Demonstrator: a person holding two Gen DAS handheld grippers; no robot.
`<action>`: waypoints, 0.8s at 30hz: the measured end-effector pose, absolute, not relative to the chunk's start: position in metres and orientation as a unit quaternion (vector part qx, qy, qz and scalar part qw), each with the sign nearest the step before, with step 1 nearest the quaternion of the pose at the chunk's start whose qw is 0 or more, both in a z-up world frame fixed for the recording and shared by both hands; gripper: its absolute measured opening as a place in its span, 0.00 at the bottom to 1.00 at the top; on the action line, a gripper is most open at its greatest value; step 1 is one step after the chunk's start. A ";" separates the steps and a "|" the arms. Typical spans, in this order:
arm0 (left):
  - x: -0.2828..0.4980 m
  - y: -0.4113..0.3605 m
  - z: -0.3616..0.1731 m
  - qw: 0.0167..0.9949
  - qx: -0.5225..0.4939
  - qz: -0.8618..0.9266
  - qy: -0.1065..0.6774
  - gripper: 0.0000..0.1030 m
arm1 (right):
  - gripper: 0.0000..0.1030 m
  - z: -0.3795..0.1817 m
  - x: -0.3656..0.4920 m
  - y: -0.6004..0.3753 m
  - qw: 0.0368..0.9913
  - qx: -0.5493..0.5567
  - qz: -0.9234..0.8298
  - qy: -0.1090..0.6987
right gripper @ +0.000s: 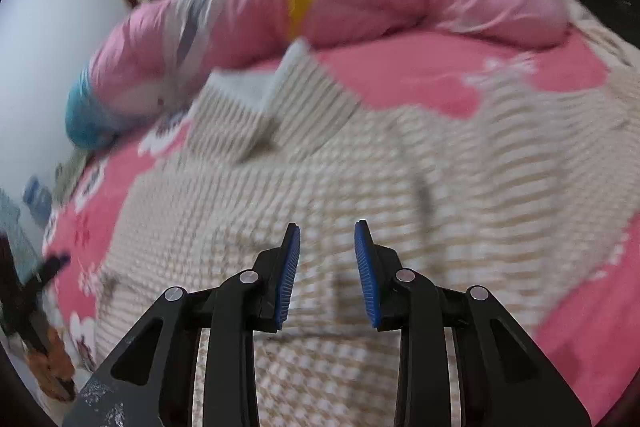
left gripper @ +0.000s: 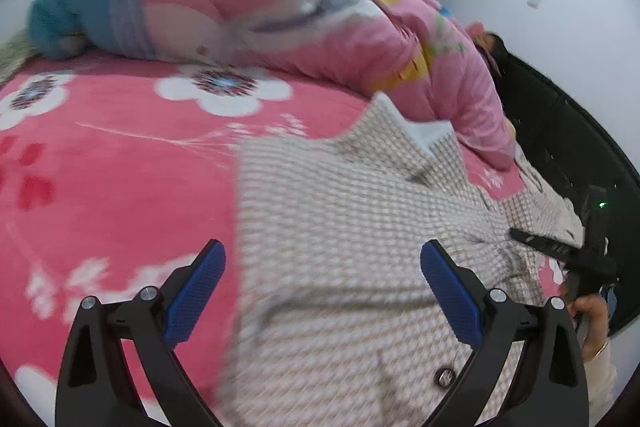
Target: Fold large clothes
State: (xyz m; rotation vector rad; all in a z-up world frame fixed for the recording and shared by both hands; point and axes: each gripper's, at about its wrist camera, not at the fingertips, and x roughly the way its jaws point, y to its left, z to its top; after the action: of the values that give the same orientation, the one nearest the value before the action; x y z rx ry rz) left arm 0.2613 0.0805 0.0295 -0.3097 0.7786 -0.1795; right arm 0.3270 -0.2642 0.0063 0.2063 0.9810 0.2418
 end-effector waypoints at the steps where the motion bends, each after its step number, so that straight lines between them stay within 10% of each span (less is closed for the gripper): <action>1: 0.276 0.071 0.020 0.902 -0.149 -0.091 0.395 0.93 | 0.28 -0.008 0.331 -0.259 0.866 0.077 0.103 0.483; 24: 0.304 0.044 -0.037 0.889 -0.071 -0.077 0.447 0.92 | 0.44 -0.019 0.334 -0.217 0.859 0.019 0.168 0.483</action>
State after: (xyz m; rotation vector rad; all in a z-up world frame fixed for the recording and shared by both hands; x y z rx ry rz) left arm 0.3042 0.0440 -0.0370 -0.1486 0.9279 -0.1590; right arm 0.3345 -0.2174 -0.0186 0.0403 1.0134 0.3529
